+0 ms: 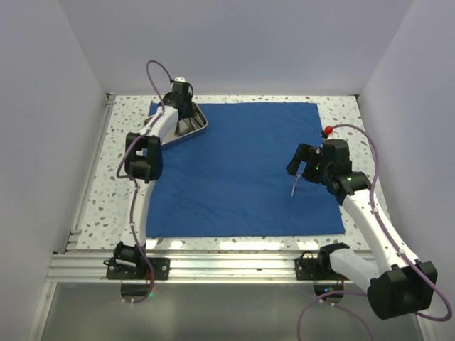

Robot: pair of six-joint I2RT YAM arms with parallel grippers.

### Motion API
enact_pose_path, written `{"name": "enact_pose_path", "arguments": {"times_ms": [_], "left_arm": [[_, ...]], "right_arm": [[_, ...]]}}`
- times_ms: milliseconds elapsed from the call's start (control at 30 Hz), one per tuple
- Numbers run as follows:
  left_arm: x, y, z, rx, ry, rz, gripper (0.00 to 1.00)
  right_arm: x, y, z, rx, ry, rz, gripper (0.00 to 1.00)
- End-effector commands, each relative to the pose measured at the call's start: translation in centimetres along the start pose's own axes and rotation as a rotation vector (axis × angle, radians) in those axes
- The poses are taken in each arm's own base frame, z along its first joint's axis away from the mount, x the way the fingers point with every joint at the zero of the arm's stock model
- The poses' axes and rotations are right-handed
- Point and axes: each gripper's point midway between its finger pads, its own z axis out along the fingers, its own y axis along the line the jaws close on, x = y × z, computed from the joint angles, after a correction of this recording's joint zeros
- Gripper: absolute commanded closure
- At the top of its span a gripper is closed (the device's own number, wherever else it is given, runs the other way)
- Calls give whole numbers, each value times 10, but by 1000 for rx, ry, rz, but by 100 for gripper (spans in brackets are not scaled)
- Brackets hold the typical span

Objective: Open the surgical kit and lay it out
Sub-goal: Pick up the medical item from the container.

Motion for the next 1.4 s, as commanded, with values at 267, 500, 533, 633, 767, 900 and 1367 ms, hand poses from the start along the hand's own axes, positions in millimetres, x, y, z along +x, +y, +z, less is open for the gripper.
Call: {"name": "enact_pose_path", "arguments": {"times_ms": [267,500,533,633,767,900,1367], "left_arm": [[26,13,16,-22,75,51,100],[12,14,3,-10,19,31,100],[8,16,2,-29,10,33,100],[11,21,2,-37,29,37,100],[22,16,13,21,88,30,68],[38,11,20,61,145,27,50],[57,8,22,70,212,81,100]], "right_arm": [[-6,0,6,6,-15,-25,1],[-5,-1,8,15,-7,-26,1],[-5,-1,9,17,-7,-25,1],[-5,-2,9,18,-4,-25,1],[-4,-2,9,18,-2,-28,1],[-6,-5,8,35,-14,-29,1],[-5,-3,9,20,-10,-29,1]]}}
